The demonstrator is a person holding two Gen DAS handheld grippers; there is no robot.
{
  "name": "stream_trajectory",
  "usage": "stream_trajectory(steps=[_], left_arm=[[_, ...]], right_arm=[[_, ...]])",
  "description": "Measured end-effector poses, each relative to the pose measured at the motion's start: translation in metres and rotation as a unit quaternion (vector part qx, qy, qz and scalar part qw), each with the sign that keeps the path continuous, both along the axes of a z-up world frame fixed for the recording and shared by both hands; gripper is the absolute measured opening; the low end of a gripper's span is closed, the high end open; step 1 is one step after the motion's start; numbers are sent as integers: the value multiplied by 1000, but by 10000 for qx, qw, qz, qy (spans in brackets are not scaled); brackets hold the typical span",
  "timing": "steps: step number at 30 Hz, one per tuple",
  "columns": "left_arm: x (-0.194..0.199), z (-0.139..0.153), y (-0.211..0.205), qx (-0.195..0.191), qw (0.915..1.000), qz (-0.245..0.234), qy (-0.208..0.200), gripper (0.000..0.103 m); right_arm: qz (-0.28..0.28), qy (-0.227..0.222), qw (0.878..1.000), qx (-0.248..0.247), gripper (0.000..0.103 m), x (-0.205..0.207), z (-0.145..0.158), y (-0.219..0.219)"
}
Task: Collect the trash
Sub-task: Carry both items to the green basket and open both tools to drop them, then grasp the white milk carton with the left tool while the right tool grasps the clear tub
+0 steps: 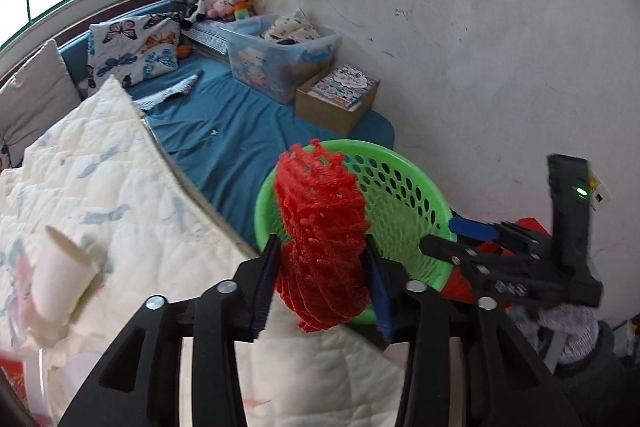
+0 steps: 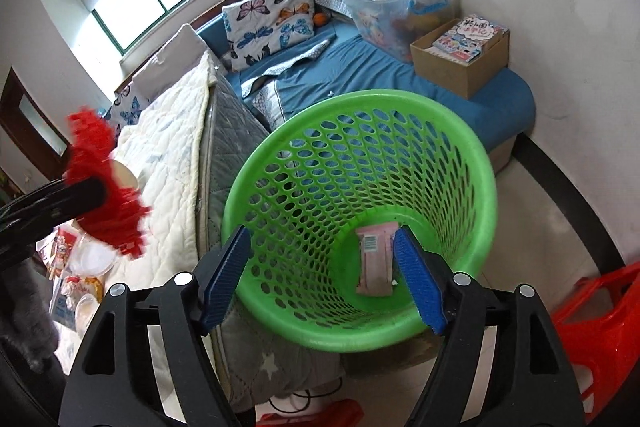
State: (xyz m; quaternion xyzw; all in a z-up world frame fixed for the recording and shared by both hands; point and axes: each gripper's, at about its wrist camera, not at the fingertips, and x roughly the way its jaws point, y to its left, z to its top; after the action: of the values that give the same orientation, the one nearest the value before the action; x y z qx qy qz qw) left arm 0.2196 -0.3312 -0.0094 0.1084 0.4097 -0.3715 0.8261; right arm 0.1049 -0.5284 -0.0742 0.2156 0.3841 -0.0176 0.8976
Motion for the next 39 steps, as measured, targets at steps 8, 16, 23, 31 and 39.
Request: stream_trajectory(steps=[8, 16, 23, 31, 39], left_arm=[[3, -10, -27, -20, 9999, -64, 159, 77], [-11, -2, -3, -243, 9996, 25, 116, 77], [-35, 11, 63, -379, 9987, 313, -162, 77], [-58, 21, 159, -232, 9952, 802, -516, 77], [-64, 18, 247, 120, 9895, 1271, -678, 77]], right_arm=[[-1, -160, 9999, 20, 79, -26, 12, 1], [171, -283, 9994, 55, 79, -39, 22, 20], [526, -380, 9979, 83, 81, -40, 31, 58], [1026, -440, 9937, 19, 82, -37, 40, 105], [1507, -444, 9876, -37, 82, -33, 43, 154]])
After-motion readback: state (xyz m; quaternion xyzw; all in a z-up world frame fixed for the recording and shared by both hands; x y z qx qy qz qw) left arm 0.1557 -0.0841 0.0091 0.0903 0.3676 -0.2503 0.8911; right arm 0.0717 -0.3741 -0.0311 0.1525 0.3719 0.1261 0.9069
